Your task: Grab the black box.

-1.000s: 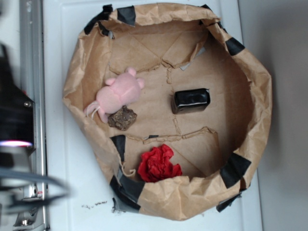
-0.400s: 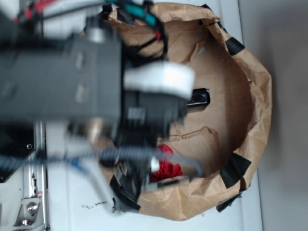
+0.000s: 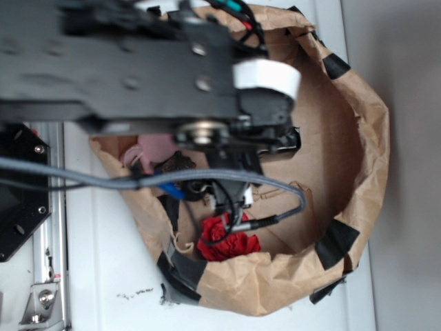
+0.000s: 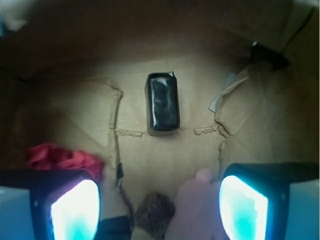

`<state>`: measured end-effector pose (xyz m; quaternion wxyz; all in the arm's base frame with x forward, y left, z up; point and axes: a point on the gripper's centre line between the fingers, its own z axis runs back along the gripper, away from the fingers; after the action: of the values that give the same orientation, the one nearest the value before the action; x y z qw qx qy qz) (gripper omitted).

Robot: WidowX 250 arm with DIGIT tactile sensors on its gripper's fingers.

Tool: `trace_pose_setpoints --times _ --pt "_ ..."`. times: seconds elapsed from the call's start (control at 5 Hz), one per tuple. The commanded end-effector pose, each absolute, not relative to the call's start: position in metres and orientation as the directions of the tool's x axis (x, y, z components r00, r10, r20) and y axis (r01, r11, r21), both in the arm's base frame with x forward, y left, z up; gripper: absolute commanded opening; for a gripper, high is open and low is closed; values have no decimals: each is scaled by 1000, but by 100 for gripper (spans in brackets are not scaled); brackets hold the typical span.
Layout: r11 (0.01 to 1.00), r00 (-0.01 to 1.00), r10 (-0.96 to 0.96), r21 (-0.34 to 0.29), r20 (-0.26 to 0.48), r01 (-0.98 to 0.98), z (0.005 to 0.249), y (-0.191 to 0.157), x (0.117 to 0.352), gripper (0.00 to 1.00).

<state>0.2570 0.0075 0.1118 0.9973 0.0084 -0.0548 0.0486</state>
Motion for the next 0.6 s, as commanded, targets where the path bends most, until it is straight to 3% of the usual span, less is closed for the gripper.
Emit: trace_pose_setpoints --times 0.0,0.4 --pt "991 985 93 82 148 -106 85 25 298 100" --pt "998 998 1 56 58 -4 54 10 314 100"
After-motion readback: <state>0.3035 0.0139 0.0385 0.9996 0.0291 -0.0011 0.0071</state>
